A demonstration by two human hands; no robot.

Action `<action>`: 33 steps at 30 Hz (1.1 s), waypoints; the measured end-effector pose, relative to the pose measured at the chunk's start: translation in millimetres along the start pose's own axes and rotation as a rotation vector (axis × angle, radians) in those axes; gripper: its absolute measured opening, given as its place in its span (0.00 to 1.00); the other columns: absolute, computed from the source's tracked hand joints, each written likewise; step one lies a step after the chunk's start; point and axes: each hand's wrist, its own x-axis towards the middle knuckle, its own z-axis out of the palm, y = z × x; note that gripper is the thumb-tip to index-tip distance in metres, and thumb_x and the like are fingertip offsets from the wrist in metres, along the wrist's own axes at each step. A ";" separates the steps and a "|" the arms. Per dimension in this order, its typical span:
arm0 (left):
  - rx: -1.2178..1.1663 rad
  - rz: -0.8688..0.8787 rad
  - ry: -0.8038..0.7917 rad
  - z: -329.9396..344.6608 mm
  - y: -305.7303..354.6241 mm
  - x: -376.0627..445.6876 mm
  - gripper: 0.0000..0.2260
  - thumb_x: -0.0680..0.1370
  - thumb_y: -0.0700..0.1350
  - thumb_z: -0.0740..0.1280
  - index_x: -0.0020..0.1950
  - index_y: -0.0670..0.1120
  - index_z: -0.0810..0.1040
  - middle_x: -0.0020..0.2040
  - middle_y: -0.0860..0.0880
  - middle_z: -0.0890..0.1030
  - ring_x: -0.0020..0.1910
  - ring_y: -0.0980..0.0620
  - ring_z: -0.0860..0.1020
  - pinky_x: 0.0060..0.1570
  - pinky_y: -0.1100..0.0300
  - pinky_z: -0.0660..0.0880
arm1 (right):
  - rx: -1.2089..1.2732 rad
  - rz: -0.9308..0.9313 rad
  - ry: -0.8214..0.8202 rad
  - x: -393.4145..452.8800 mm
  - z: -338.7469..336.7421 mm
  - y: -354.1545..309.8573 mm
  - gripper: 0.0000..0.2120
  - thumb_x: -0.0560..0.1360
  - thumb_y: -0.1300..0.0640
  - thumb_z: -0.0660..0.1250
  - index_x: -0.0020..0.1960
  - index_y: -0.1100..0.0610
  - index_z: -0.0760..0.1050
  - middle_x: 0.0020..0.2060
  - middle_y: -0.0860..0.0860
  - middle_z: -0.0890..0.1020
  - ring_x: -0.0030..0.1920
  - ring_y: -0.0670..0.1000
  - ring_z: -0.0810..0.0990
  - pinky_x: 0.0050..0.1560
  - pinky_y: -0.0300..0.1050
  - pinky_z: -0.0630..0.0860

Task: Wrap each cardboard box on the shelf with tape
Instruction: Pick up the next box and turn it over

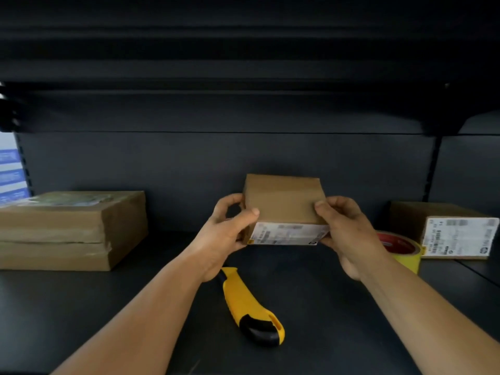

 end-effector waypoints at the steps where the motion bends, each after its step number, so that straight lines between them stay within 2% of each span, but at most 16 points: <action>1: 0.009 -0.002 -0.002 -1.1 0.0 -0.4 0.24 0.75 0.45 0.69 0.68 0.55 0.66 0.60 0.46 0.79 0.57 0.47 0.79 0.62 0.47 0.73 | 0.007 -0.008 0.005 -1.0 -0.4 -0.3 0.04 0.76 0.54 0.67 0.48 0.50 0.72 0.48 0.50 0.79 0.52 0.52 0.78 0.59 0.57 0.76; 4: 0.047 -0.005 -0.040 -3.0 -1.2 -1.5 0.31 0.74 0.41 0.69 0.74 0.52 0.60 0.62 0.48 0.77 0.60 0.49 0.77 0.64 0.51 0.71 | 0.008 -0.033 -0.013 -5.3 -0.4 -2.1 0.06 0.75 0.55 0.68 0.50 0.50 0.73 0.50 0.49 0.79 0.52 0.51 0.78 0.59 0.57 0.76; 6: 0.095 0.008 -0.090 -3.0 0.1 -3.4 0.28 0.74 0.43 0.69 0.72 0.51 0.64 0.61 0.51 0.78 0.60 0.52 0.76 0.65 0.54 0.70 | 0.007 -0.065 -0.022 -8.0 -0.9 -2.7 0.09 0.75 0.56 0.68 0.53 0.49 0.73 0.51 0.48 0.79 0.53 0.50 0.78 0.58 0.55 0.76; 7: 0.109 0.007 -0.117 -2.6 1.4 -4.9 0.27 0.73 0.47 0.70 0.70 0.53 0.66 0.60 0.52 0.78 0.60 0.53 0.76 0.65 0.54 0.70 | -0.004 -0.096 -0.028 -9.5 -1.7 -2.9 0.11 0.75 0.56 0.68 0.55 0.49 0.73 0.52 0.47 0.78 0.53 0.49 0.77 0.57 0.53 0.77; 9: 0.103 -0.003 -0.153 -3.1 2.9 -5.9 0.32 0.67 0.52 0.71 0.69 0.54 0.67 0.60 0.53 0.78 0.60 0.53 0.76 0.66 0.52 0.69 | -0.050 -0.177 -0.049 -13.6 -2.8 -4.9 0.14 0.75 0.58 0.68 0.59 0.48 0.72 0.53 0.45 0.77 0.51 0.45 0.76 0.49 0.43 0.76; 11: 0.106 0.040 -0.146 -5.2 3.0 -5.6 0.38 0.66 0.52 0.75 0.73 0.54 0.63 0.61 0.53 0.78 0.61 0.53 0.76 0.66 0.52 0.69 | -0.091 -0.227 -0.073 -15.8 -3.3 -5.7 0.17 0.76 0.59 0.67 0.62 0.46 0.70 0.54 0.44 0.75 0.51 0.43 0.75 0.44 0.38 0.72; 12: 0.131 0.087 -0.119 -6.0 3.4 -5.9 0.41 0.65 0.50 0.77 0.74 0.56 0.60 0.62 0.53 0.77 0.62 0.54 0.75 0.66 0.52 0.70 | -0.100 -0.219 -0.086 -15.5 -3.6 -5.0 0.19 0.76 0.59 0.66 0.63 0.45 0.69 0.55 0.43 0.75 0.52 0.44 0.75 0.45 0.38 0.72; 14: 0.290 0.208 -0.024 -5.5 6.1 -7.9 0.47 0.64 0.48 0.79 0.75 0.61 0.54 0.66 0.57 0.71 0.64 0.56 0.71 0.65 0.55 0.70 | -0.060 -0.108 -0.135 -13.9 -2.8 -3.8 0.20 0.76 0.56 0.66 0.65 0.43 0.68 0.58 0.44 0.76 0.56 0.47 0.75 0.54 0.45 0.74; 16: 0.509 0.344 0.073 -2.0 10.2 -13.0 0.48 0.64 0.50 0.79 0.73 0.68 0.51 0.65 0.65 0.62 0.66 0.59 0.64 0.66 0.58 0.66 | 0.022 0.063 -0.215 -12.6 -2.2 -4.1 0.18 0.76 0.49 0.65 0.66 0.44 0.68 0.60 0.48 0.76 0.58 0.52 0.77 0.61 0.52 0.73; 19: 0.596 0.500 0.089 4.9 13.2 -19.3 0.50 0.62 0.52 0.80 0.68 0.74 0.47 0.59 0.76 0.55 0.67 0.64 0.58 0.66 0.62 0.61 | 0.097 0.208 -0.301 -11.6 -1.7 -5.6 0.23 0.74 0.39 0.61 0.67 0.46 0.69 0.60 0.51 0.77 0.57 0.54 0.78 0.60 0.53 0.74; 22: 0.646 0.548 0.051 6.2 10.3 -17.9 0.52 0.61 0.53 0.80 0.69 0.73 0.45 0.55 0.85 0.49 0.68 0.66 0.56 0.67 0.63 0.59 | 0.119 0.241 -0.298 -12.1 -1.1 -5.4 0.23 0.74 0.39 0.62 0.65 0.49 0.70 0.59 0.53 0.77 0.56 0.55 0.79 0.57 0.53 0.75; 26: 0.688 0.540 0.036 3.9 7.7 -15.3 0.49 0.63 0.52 0.79 0.69 0.72 0.47 0.55 0.84 0.45 0.68 0.66 0.53 0.68 0.63 0.57 | 0.104 0.194 -0.265 -14.0 -1.2 -5.2 0.21 0.74 0.43 0.65 0.63 0.50 0.71 0.58 0.52 0.77 0.56 0.55 0.78 0.59 0.51 0.74; 29: 0.702 0.521 0.059 1.4 5.1 -13.2 0.48 0.63 0.51 0.79 0.69 0.71 0.49 0.54 0.85 0.46 0.68 0.65 0.54 0.69 0.61 0.58 | 0.092 0.123 -0.232 -15.7 -1.4 -6.4 0.25 0.66 0.44 0.70 0.61 0.51 0.71 0.58 0.52 0.78 0.58 0.54 0.78 0.60 0.50 0.73; 31: 0.726 0.515 0.100 -0.5 3.4 -11.0 0.48 0.64 0.50 0.79 0.71 0.69 0.50 0.58 0.78 0.53 0.68 0.63 0.53 0.72 0.55 0.58 | 0.087 0.072 -0.203 -16.1 -2.1 -7.5 0.27 0.62 0.45 0.72 0.59 0.50 0.72 0.59 0.52 0.78 0.59 0.53 0.77 0.59 0.49 0.73; 33: 0.727 0.520 0.127 -0.8 3.1 -9.4 0.47 0.65 0.48 0.78 0.68 0.72 0.49 0.62 0.69 0.55 0.67 0.61 0.53 0.71 0.55 0.58 | 0.099 0.046 -0.191 -15.5 -3.5 -8.4 0.26 0.62 0.48 0.73 0.58 0.51 0.72 0.59 0.52 0.78 0.59 0.52 0.77 0.58 0.48 0.74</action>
